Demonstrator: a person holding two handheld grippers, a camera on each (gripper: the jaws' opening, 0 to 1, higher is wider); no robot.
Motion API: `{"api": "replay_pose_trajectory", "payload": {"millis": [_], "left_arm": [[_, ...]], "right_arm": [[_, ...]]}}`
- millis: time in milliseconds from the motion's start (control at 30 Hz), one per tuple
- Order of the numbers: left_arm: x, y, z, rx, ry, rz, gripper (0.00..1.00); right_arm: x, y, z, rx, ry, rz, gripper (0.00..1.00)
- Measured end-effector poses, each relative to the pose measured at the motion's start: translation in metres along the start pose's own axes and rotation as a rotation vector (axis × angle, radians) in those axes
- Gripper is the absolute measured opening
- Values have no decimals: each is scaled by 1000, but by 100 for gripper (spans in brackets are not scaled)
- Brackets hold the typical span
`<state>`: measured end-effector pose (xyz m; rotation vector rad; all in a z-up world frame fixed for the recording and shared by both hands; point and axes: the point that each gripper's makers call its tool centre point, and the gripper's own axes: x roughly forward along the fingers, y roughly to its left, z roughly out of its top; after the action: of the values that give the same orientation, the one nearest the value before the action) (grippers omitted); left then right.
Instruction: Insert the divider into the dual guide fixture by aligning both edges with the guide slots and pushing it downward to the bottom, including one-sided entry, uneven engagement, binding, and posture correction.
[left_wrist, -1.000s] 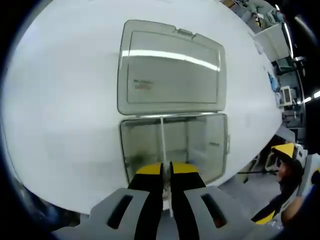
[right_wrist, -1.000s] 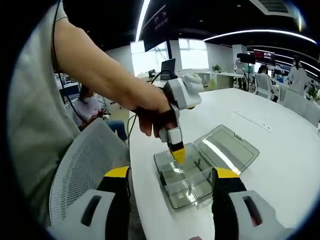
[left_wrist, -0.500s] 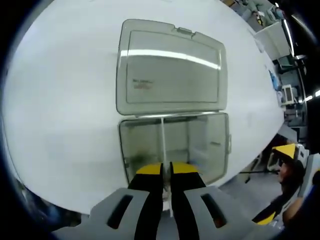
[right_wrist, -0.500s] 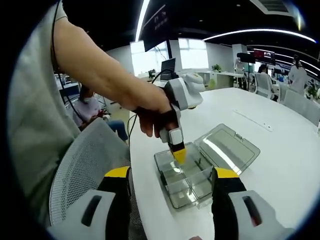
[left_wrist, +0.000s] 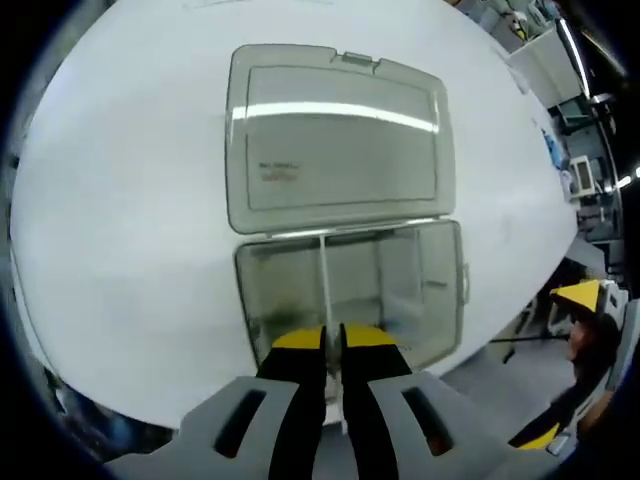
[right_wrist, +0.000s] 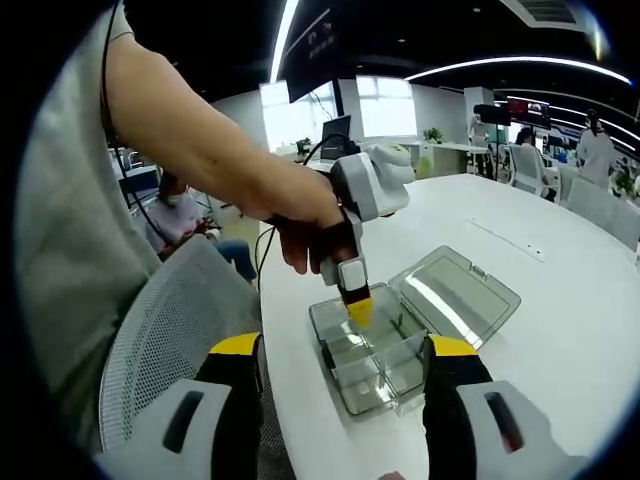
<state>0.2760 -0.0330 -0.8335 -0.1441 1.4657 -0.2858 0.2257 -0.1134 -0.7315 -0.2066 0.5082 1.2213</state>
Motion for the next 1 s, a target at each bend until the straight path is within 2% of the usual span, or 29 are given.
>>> {"api": "replay_pose_trajectory", "payload": {"millis": [1000], "left_arm": [[3, -2, -1, 69, 10, 68, 1]], "right_arm": [[-2, 0, -3, 9, 5, 0, 61]]}}
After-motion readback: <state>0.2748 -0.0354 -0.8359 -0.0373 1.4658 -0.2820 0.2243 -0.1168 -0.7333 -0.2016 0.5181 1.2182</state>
